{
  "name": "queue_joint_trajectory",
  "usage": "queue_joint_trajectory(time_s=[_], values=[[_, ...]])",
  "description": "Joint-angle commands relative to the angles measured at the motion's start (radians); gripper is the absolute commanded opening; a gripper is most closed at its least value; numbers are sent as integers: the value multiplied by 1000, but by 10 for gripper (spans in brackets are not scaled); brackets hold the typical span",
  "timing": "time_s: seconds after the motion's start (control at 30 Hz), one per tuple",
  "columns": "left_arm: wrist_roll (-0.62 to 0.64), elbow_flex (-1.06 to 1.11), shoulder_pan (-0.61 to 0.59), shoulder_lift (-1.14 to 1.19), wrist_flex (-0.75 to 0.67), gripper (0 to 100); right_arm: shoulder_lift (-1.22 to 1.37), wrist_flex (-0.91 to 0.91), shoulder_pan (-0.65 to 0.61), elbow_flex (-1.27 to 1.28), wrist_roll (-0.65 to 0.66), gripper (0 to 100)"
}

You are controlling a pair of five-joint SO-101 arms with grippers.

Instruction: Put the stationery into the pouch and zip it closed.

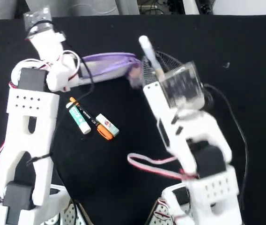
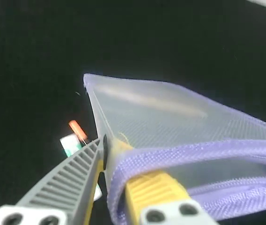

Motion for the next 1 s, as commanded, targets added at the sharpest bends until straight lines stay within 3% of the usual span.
queue_joint_trajectory(time_s=[0.0, 0.2, 0.43, 0.67, 0.77, 0.97], values=[[11, -125, 61, -17, 69, 29, -111, -72, -81, -8, -9, 11], [8, -91, 93, -11, 78, 29, -300, -342, -210, 246, -9, 11], [-34, -67, 94, -9, 77, 29, -374, -752, -244, 542, -9, 11], [-35, -41, 108, -8, 54, 29, -277, -896, -238, 591, -152, 11], [-35, 18, 122, -9, -2, 29, -182, -934, -212, 615, -163, 11], [-35, 41, 147, -9, -25, 29, 28, -1175, -132, 711, -166, 11]])
